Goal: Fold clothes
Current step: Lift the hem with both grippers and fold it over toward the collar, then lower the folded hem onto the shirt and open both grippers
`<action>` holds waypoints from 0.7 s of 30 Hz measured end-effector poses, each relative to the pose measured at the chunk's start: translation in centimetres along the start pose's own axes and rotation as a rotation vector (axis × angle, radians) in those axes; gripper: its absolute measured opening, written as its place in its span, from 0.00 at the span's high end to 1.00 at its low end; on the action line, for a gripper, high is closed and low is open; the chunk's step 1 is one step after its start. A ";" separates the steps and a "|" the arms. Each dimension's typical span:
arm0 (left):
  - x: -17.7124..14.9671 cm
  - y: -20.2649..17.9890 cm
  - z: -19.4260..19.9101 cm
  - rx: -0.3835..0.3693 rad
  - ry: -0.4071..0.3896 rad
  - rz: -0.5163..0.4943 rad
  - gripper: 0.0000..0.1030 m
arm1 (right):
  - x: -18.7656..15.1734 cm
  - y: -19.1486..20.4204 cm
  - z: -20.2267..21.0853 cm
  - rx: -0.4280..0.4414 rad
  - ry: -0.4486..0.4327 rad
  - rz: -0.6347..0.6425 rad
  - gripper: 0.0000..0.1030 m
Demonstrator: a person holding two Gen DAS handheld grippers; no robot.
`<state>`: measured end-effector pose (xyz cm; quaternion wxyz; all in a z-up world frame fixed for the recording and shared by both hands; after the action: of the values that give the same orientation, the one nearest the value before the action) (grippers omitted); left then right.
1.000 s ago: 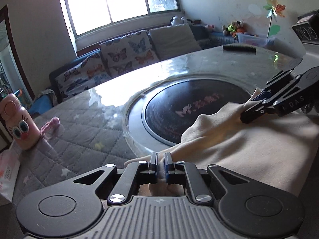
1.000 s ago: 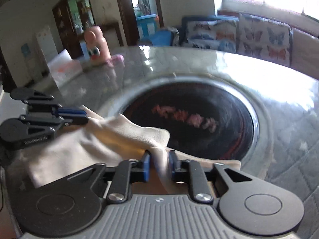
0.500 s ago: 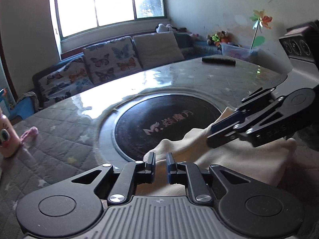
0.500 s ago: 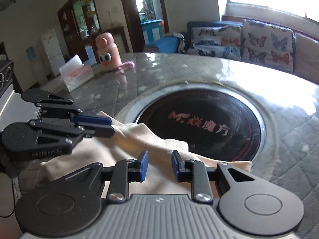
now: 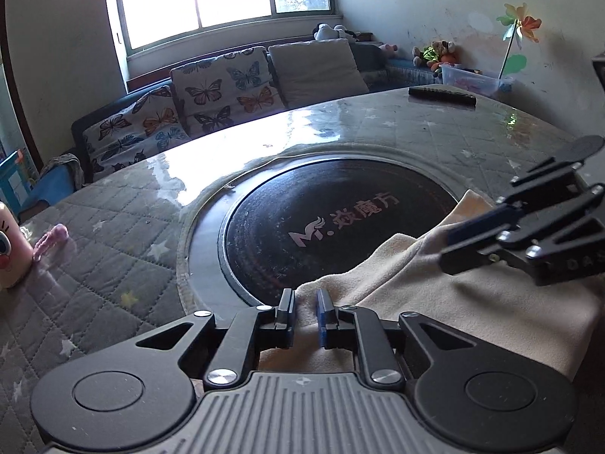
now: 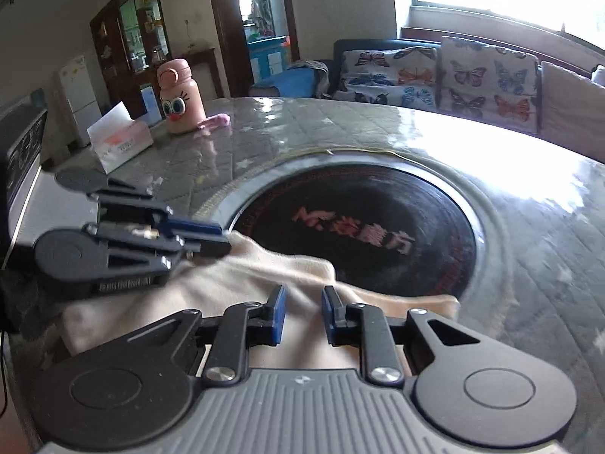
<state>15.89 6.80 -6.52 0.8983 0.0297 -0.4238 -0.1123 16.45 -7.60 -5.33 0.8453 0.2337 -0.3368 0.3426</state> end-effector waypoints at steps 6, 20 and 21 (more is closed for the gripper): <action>0.1 -0.2 -0.1 0.008 -0.002 -0.016 0.86 | -1.1 -2.5 0.8 -0.043 -0.010 -0.075 0.85; 0.5 -1.2 4.1 0.001 -0.068 -0.017 0.82 | -1.1 -1.0 4.4 -0.032 -0.043 0.006 0.85; 0.4 -1.9 4.8 -0.013 -0.076 -0.022 0.82 | -1.3 -0.2 4.7 -0.022 -0.040 0.029 0.85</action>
<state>12.10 5.09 -3.43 0.8803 0.0242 -0.4566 -0.1260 13.93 -11.21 -3.19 0.8359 0.2262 -0.3608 0.3464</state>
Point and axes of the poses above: each gripper's, at about its wrist camera, not at the fingertips, and z roughly against the way its jaws point, y to its left, x to its top, the point moved 9 cm from there along -z, roughly the way its jaws point, and after that the axes turned 3 degrees about x, right-handed, at the moved point
